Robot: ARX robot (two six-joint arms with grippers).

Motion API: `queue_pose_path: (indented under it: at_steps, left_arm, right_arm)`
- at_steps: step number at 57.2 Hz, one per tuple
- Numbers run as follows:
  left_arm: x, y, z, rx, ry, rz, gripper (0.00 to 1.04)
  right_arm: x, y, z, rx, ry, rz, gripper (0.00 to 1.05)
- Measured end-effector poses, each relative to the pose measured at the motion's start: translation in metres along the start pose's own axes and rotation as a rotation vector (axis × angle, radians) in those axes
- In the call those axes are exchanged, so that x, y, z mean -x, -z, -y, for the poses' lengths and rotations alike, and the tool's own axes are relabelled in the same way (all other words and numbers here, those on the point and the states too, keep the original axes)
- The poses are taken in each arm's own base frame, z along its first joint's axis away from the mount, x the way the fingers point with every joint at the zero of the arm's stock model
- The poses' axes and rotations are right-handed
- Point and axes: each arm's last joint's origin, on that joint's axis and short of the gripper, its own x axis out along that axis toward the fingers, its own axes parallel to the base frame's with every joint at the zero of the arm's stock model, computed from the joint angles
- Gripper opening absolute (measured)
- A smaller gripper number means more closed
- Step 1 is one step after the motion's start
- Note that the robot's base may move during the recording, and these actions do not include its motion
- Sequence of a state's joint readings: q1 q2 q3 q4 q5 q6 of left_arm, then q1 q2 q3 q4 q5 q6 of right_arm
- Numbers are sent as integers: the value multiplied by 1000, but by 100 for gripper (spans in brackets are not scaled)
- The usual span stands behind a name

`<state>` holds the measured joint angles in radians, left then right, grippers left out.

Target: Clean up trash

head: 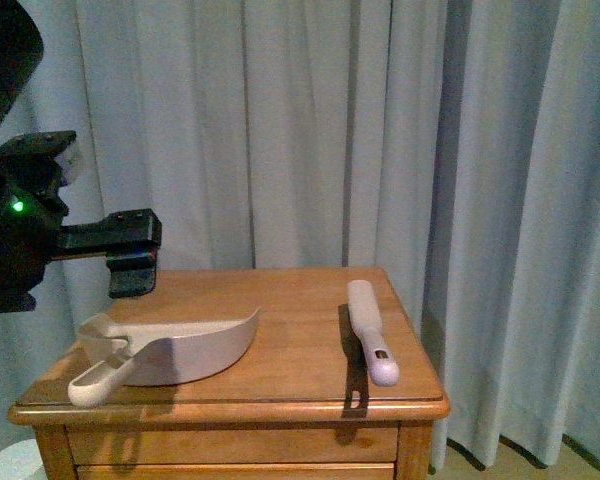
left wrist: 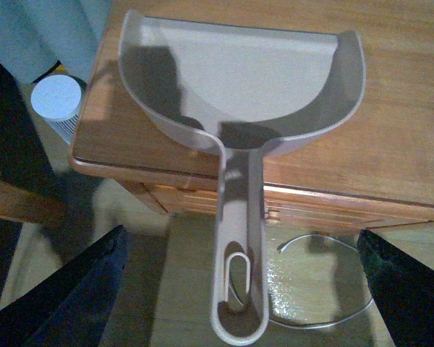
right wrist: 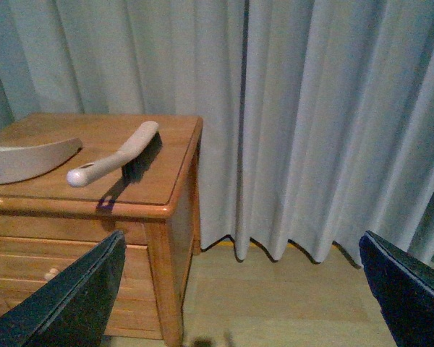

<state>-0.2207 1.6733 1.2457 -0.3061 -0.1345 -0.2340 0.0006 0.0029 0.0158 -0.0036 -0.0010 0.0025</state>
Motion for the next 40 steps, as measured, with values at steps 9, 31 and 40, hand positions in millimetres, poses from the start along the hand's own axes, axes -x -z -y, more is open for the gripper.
queue_pose_path:
  at_steps: [9, 31, 40]
  left_arm:
    - [-18, 8, 3, -10, -7, -47, 97]
    - [-52, 17, 1, -42, -38, -68, 97]
    - [-64, 21, -2, -67, -48, -77, 97]
  right_arm:
    - [0, 0, 0, 0, 0, 0, 97]
    - [0, 0, 0, 0, 0, 0, 97]
    - [0, 0, 0, 0, 0, 0, 97]
